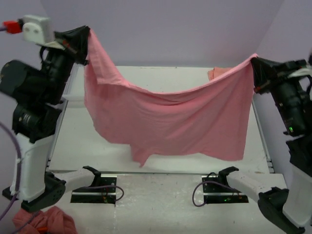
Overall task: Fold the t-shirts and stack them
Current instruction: Flatten out the tshirt
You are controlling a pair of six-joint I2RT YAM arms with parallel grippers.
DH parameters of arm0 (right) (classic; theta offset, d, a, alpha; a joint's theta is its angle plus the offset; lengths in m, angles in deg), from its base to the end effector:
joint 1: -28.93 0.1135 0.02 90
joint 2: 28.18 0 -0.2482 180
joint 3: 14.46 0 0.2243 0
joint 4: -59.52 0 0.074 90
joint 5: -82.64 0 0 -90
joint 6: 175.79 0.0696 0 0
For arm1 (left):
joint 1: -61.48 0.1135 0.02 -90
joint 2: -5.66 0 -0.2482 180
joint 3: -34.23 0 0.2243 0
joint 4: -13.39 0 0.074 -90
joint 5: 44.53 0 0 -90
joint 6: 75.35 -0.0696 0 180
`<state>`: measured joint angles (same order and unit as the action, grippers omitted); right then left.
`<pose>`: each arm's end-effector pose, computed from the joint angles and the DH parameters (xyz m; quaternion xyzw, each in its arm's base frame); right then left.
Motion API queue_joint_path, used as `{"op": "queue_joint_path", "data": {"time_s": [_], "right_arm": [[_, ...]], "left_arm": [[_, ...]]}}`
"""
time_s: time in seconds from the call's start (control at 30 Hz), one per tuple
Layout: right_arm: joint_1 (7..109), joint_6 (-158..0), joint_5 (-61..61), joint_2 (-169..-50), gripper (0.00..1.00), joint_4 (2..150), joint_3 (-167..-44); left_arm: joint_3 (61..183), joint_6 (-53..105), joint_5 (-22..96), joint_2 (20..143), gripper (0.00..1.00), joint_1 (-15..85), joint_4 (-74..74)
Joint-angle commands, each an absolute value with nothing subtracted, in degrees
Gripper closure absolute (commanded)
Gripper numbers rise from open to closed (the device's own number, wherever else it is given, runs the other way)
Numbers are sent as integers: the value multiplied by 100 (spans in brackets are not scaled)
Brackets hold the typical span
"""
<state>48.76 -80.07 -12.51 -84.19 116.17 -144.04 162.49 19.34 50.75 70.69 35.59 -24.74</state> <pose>0.0791 0.0219 0.5761 -0.0372 0.5947 0.1514 0.7887 0.1342 -0.0580 0.5996 0.0604 0.5340 -0.1985 0.8196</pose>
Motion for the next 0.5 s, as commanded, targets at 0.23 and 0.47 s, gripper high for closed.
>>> {"op": "queue_joint_path", "data": {"time_s": [0.23, 0.47], "right_arm": [[4494, -8210, -772, -12729, 100, 11802, -17022], [4220, -8200, -367, -13656, 100, 11539, -17782]], "left_arm": [[18086, 1413, 4812, 10967, 100, 4748, -2376], [19423, 1413, 4320, 12132, 100, 5233, -1946]]}}
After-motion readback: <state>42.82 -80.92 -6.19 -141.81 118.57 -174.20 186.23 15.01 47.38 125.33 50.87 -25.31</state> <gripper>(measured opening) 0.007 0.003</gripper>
